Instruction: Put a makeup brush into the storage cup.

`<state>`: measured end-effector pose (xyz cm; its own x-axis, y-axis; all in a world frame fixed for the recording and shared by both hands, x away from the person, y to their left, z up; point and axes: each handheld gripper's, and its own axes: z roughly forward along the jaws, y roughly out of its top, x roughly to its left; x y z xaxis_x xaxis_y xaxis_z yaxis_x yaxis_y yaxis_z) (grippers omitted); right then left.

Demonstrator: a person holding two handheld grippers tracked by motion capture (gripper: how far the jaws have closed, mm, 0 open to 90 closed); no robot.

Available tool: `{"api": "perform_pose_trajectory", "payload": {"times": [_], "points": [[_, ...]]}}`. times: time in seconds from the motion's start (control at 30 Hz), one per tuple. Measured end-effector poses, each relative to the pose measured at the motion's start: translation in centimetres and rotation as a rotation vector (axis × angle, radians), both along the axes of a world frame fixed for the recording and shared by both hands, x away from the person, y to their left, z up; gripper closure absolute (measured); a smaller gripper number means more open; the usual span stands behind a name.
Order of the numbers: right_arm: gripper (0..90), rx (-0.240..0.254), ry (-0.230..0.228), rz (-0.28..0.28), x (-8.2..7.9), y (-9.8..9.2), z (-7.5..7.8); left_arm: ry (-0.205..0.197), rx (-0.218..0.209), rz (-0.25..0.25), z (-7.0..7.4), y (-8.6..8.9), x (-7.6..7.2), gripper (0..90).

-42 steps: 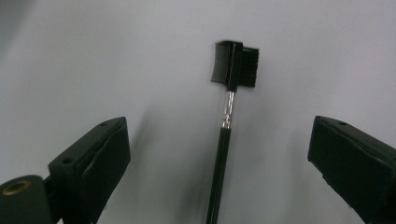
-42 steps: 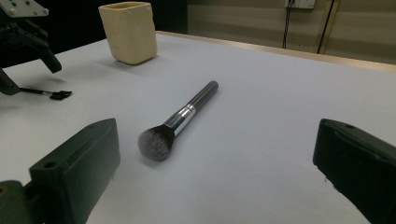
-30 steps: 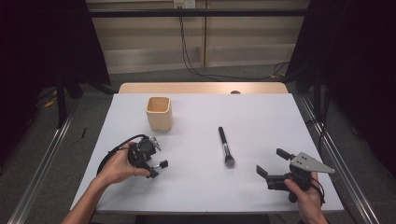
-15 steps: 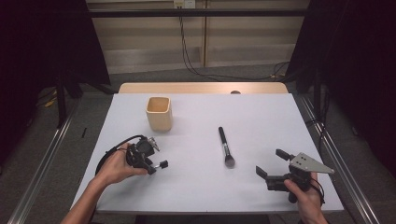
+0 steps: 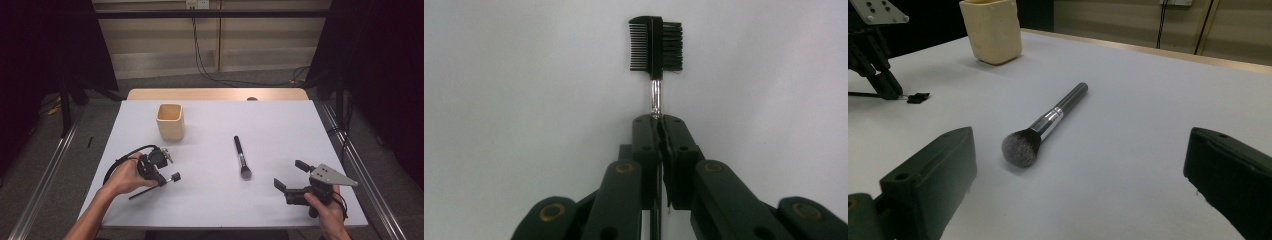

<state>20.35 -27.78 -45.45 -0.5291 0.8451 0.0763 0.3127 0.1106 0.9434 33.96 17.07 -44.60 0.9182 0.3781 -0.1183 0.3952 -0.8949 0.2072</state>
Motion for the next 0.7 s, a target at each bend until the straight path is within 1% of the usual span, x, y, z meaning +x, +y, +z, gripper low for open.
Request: {"api": "perform_pose_trajectory", "payload": {"times": [0.07, 0.1, 0.13, 0.17, 0.23, 0.33, 0.47, 0.5, 0.57, 0.63, 0.67, 0.7], "points": [[0.1, 0.000, -0.001, 0.001, 0.0, 0.0, 0.0, -0.017, -0.005, 0.005, 0.0, 0.0, -0.3, 85.6], [0.1, 0.000, -0.001, 0.001, 0.0, 0.0, 0.0, -0.024, 0.000, -0.007, 0.1, 0.0, -0.3, 85.7], [0.1, 0.000, -0.001, 0.001, 0.0, 0.0, 0.0, -0.028, -0.008, -0.002, 0.1, 0.1, -0.4, 85.7], [0.1, 0.000, 0.000, 0.001, 0.0, 0.0, 0.0, -0.027, -0.011, 0.003, 0.1, 0.1, -0.4, 85.7], [0.1, 0.002, 0.003, -0.002, 0.1, 0.0, 0.0, -0.024, -0.032, 0.015, 0.1, 0.4, -0.3, 85.8], [0.1, -0.001, 0.001, 0.000, 0.1, 0.0, 0.0, -0.015, -0.048, 0.023, 0.1, 0.6, -0.2, 85.7], [0.1, 0.000, 0.001, -0.002, 0.1, 0.0, 0.0, -0.007, -0.070, 0.048, 0.2, 1.1, -0.1, 85.8], [0.1, 0.000, 0.002, -0.002, 0.1, 0.0, 0.0, -0.016, -0.073, 0.062, 0.2, 1.2, -0.1, 85.8], [0.1, 0.004, 0.001, -0.004, 0.1, 0.0, 0.0, -0.008, -0.099, 0.078, 0.4, 1.6, 0.0, 85.8], [0.1, 0.006, 0.000, -0.005, 0.1, 0.0, 0.0, -0.014, -0.122, 0.094, 0.6, 1.9, 0.0, 85.8], [0.1, 0.006, 0.000, -0.006, 0.1, 0.0, 0.0, -0.020, -0.128, 0.091, 0.8, 2.1, 0.0, 85.7], [0.1, 0.005, 0.002, -0.005, 0.1, -0.1, 0.0, -0.032, -0.136, 0.107, 1.0, 2.2, 0.0, 85.7]]}}
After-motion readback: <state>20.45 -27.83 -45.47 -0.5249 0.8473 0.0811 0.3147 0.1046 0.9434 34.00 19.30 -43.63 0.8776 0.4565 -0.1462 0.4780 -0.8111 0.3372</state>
